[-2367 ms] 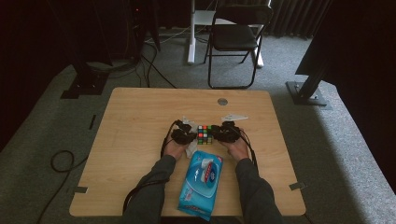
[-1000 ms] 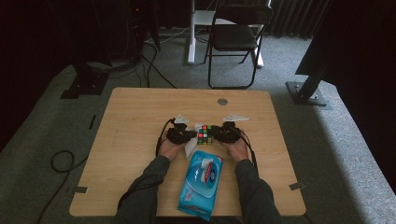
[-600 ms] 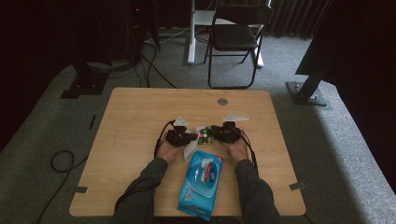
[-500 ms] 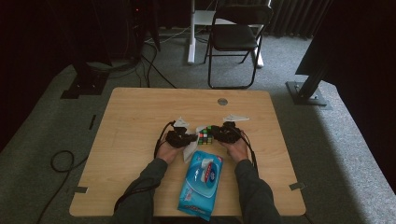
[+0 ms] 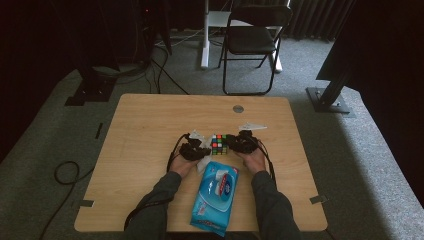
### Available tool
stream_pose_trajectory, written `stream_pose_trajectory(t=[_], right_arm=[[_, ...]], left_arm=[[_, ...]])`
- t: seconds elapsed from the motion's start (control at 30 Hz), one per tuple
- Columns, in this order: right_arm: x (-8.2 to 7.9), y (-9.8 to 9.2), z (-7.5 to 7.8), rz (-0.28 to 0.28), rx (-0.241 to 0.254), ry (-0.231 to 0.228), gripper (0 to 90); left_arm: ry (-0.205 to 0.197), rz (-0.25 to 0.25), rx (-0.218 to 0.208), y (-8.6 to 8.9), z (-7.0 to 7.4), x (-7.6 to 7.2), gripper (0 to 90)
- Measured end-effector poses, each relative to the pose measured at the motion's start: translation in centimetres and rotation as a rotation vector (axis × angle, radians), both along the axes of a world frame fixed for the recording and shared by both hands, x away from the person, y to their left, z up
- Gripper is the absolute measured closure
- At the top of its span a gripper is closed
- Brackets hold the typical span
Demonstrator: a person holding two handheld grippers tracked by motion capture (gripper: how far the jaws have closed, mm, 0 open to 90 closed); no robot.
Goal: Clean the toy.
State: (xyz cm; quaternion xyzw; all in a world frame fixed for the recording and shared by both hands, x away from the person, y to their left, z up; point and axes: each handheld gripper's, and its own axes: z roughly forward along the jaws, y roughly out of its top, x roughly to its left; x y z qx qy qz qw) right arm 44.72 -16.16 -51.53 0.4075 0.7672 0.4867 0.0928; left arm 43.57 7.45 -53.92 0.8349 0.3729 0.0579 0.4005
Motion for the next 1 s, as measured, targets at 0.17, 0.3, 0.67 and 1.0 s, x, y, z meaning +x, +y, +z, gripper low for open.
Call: stream_pose_trajectory(t=[0.17,0.3,0.67,1.0], right_arm=[[0.0,0.0,0.0,-0.001,0.003,0.001,63.6],[0.0,0.0,0.0,0.001,-0.001,-0.002,63.7],[-0.1,0.4,0.2,0.037,-0.022,-0.017,67.9],[-0.3,1.0,0.5,0.086,-0.057,-0.037,71.3]], left_arm=[[0.008,0.004,0.001,-0.1,-0.3,0.2,88.5],[0.003,0.004,0.005,0.0,0.0,0.3,88.4],[-0.021,0.082,-0.056,1.6,1.6,1.2,88.4],[-0.029,0.121,-0.09,1.7,2.7,2.1,88.3]])
